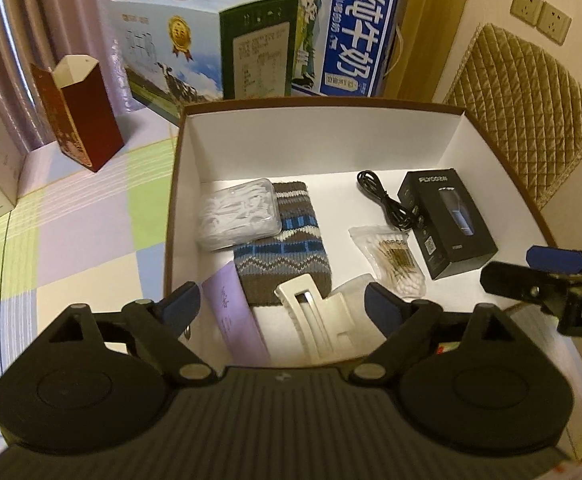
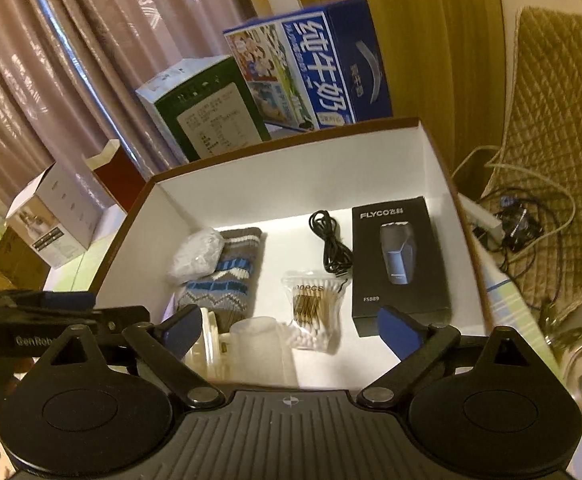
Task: Organize objects
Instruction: 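Open both tools to release clip and cup, then withdraw from box, then move left tool toward white pill bottle while right tool approaches red candy packet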
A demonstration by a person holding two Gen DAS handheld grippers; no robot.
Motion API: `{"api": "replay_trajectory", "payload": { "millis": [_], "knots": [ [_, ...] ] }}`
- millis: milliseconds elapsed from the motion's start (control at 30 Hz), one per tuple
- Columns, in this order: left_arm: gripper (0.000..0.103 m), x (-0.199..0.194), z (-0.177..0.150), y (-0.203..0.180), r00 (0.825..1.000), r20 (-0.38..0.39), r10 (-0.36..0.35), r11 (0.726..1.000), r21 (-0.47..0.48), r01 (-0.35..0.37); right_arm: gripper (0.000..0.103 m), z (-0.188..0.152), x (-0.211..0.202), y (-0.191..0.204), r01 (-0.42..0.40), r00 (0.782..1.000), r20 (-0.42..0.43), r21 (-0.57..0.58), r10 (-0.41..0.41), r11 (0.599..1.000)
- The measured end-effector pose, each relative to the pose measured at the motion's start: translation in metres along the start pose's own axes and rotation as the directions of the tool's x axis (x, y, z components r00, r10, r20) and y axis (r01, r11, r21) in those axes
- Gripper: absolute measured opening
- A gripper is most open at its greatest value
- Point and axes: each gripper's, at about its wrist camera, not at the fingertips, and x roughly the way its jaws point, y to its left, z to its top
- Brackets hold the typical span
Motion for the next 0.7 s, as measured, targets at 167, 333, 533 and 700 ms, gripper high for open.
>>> {"api": "replay_trajectory", "payload": {
  "millis": [167, 333, 533, 700],
  "knots": [
    [0.089, -0.021, -0.013, 0.001, 1.000, 0.013, -0.005, 1.000, -0.023, 0.005, 0.094, -0.012, -0.020, 0.009, 0.014, 1.000, 0.024, -0.043, -0.013, 0.999],
    [0.089, -0.040, -0.029, 0.000, 1.000, 0.014, -0.009, 0.999, -0.039, 0.009, 0.095, -0.023, -0.034, 0.016, 0.011, 1.000, 0.023, -0.059, -0.009, 0.998],
    [0.089, -0.058, -0.048, -0.002, 1.000, 0.012, -0.005, 0.999, -0.047, 0.005, 0.095, -0.038, -0.046, 0.021, 0.010, 1.000, 0.014, -0.062, -0.009, 0.998],
    [0.089, -0.070, -0.065, -0.004, 1.000, 0.005, -0.007, 0.998, -0.061, 0.007, 0.095, -0.052, -0.057, 0.026, 0.001, 1.000, 0.006, -0.060, -0.001, 0.998]
  ]
}}
